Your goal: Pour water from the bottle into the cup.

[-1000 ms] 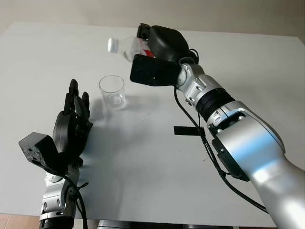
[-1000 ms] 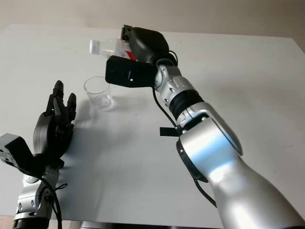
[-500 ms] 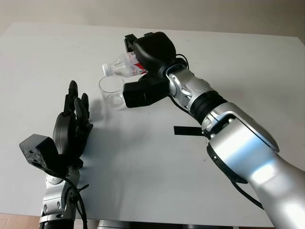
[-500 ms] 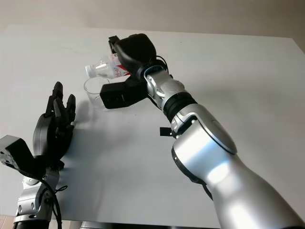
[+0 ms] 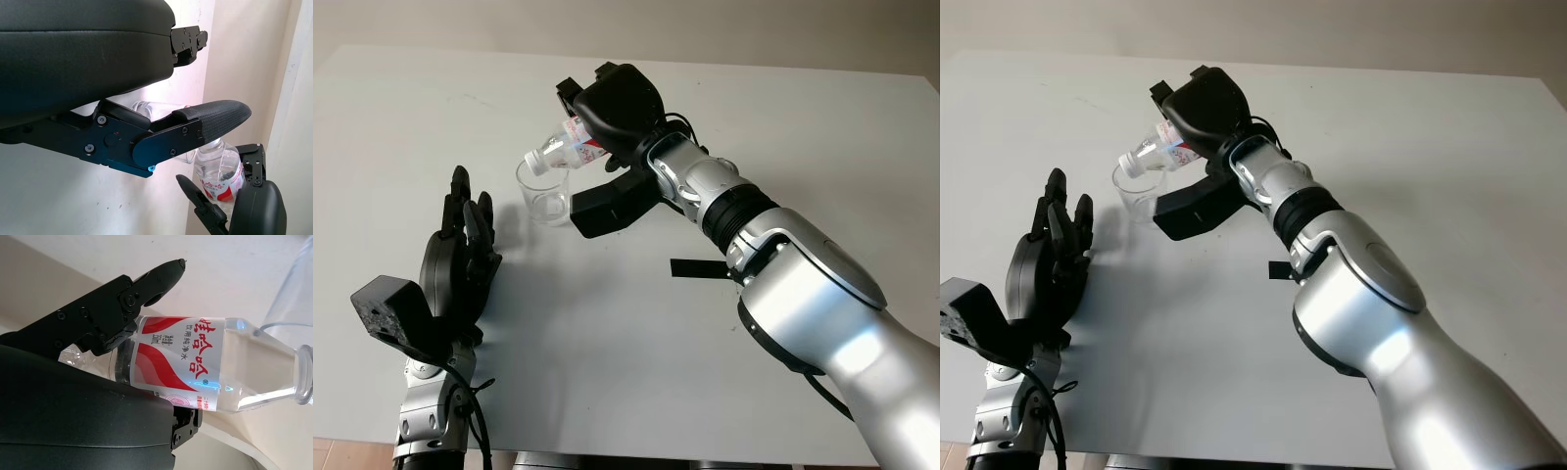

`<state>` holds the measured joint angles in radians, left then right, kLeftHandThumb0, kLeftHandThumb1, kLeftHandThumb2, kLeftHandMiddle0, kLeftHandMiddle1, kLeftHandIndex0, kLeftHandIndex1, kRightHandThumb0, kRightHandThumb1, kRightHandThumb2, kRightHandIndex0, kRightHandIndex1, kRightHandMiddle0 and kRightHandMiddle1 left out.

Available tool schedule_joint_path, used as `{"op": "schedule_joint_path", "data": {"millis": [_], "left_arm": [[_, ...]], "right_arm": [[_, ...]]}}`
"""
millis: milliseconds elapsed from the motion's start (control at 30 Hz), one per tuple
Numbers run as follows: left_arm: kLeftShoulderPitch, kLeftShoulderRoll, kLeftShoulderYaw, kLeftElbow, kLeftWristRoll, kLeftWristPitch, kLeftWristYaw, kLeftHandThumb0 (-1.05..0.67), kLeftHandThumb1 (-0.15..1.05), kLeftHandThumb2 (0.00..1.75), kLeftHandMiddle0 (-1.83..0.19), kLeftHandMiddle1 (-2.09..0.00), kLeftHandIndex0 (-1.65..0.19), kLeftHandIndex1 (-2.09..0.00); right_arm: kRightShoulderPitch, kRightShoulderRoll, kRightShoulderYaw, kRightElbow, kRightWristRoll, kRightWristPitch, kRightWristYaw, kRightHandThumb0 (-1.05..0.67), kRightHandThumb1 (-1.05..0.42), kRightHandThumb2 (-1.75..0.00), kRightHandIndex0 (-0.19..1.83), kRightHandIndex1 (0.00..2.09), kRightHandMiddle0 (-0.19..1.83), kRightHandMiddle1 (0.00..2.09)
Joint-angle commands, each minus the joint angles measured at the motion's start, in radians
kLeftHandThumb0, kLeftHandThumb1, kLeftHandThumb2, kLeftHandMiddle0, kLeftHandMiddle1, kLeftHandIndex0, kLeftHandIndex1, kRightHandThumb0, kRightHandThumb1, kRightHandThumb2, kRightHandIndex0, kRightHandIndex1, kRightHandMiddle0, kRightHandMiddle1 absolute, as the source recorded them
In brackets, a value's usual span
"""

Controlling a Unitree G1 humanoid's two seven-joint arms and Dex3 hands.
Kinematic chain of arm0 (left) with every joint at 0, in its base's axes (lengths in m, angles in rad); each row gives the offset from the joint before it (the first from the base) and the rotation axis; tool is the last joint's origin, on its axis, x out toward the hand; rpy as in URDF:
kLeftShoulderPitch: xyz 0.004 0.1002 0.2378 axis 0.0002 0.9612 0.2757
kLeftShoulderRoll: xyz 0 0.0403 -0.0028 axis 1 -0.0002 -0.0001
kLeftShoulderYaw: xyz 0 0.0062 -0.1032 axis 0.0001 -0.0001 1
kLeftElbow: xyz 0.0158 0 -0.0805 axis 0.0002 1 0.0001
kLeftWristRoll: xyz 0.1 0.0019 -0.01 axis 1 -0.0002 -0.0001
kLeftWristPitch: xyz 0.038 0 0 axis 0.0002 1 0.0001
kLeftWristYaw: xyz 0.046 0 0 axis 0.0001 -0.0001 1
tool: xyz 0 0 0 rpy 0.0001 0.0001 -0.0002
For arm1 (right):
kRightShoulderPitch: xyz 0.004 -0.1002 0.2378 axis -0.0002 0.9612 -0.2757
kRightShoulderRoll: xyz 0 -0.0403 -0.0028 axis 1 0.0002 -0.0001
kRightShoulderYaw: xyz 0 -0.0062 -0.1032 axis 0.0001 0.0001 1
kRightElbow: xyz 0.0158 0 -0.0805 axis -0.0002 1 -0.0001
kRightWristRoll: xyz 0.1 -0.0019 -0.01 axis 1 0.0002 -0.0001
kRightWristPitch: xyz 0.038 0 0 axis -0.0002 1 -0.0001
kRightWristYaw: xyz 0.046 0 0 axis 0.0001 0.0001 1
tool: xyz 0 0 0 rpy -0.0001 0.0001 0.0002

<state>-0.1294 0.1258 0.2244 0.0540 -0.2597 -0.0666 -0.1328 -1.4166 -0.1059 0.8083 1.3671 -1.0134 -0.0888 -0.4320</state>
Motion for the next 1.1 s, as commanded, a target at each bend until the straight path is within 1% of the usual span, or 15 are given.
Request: {"op": "schedule_joint_path", "data": {"millis": [0,167,333,633,833,933,967,1033,1067], "left_arm": [[-0.002,0.005,0.006,-0.009,-0.004,0.000,-0.005,-0.79,1.05,0.75,0.04,-0.05,0.11,-0.06],[-0.001,0.005,0.005,-0.005,-0.004,-0.004,-0.012,-0.79,1.05,0.75,0.05,-0.05,0.12,-0.05],[0.001,0.001,0.002,-0.009,0.004,0.000,-0.001,-0.80,1.05,0.74,0.05,-0.05,0.11,-0.05],[-0.003,0.002,0.003,-0.001,0.005,-0.001,0.005,-0.81,1.05,0.74,0.04,-0.06,0.10,-0.06],[-0.008,0.004,0.004,0.003,0.000,-0.005,-0.002,-0.80,1.05,0.75,0.05,-0.05,0.11,-0.05],[-0.009,0.003,0.005,0.003,-0.002,-0.004,-0.003,-0.80,1.05,0.75,0.05,-0.05,0.12,-0.05],[-0.009,0.003,0.005,0.003,-0.001,-0.002,-0.001,-0.80,1.05,0.75,0.05,-0.05,0.11,-0.05],[-0.009,0.003,0.004,0.002,0.002,0.001,0.003,-0.80,1.05,0.75,0.04,-0.05,0.11,-0.05],[-0.008,0.003,0.004,0.000,0.003,0.003,0.005,-0.81,1.05,0.75,0.04,-0.06,0.11,-0.05]], "right_arm": [[-0.039,-0.013,0.003,-0.003,-0.005,0.008,-0.012,-0.45,-1.01,-0.05,0.91,2.09,0.18,1.69],[-0.047,-0.016,0.019,-0.002,-0.013,0.016,-0.005,-0.45,-1.01,-0.05,0.94,2.09,0.19,1.75],[-0.052,-0.021,0.029,-0.003,-0.022,0.016,-0.011,-0.42,-1.01,-0.05,0.91,2.09,0.18,1.85],[-0.062,-0.022,0.048,-0.002,-0.041,0.024,-0.015,-0.42,-1.01,-0.06,0.92,2.09,0.18,1.87],[-0.060,-0.023,0.041,-0.003,-0.031,0.021,-0.033,-0.41,-1.00,-0.05,0.93,2.09,0.17,1.88],[-0.051,-0.024,-0.003,-0.006,0.014,0.010,-0.037,-0.40,-1.00,-0.05,0.87,2.09,0.17,1.79],[-0.044,-0.028,-0.043,-0.010,0.056,-0.010,-0.045,-0.40,-0.99,-0.05,0.85,2.09,0.20,1.71],[-0.032,-0.035,-0.106,-0.014,0.122,-0.036,-0.059,-0.38,-0.98,-0.05,0.84,2.09,0.23,1.67],[-0.026,-0.038,-0.139,-0.016,0.156,-0.046,-0.071,-0.38,-0.98,-0.05,0.72,2.09,0.22,1.66]]}}
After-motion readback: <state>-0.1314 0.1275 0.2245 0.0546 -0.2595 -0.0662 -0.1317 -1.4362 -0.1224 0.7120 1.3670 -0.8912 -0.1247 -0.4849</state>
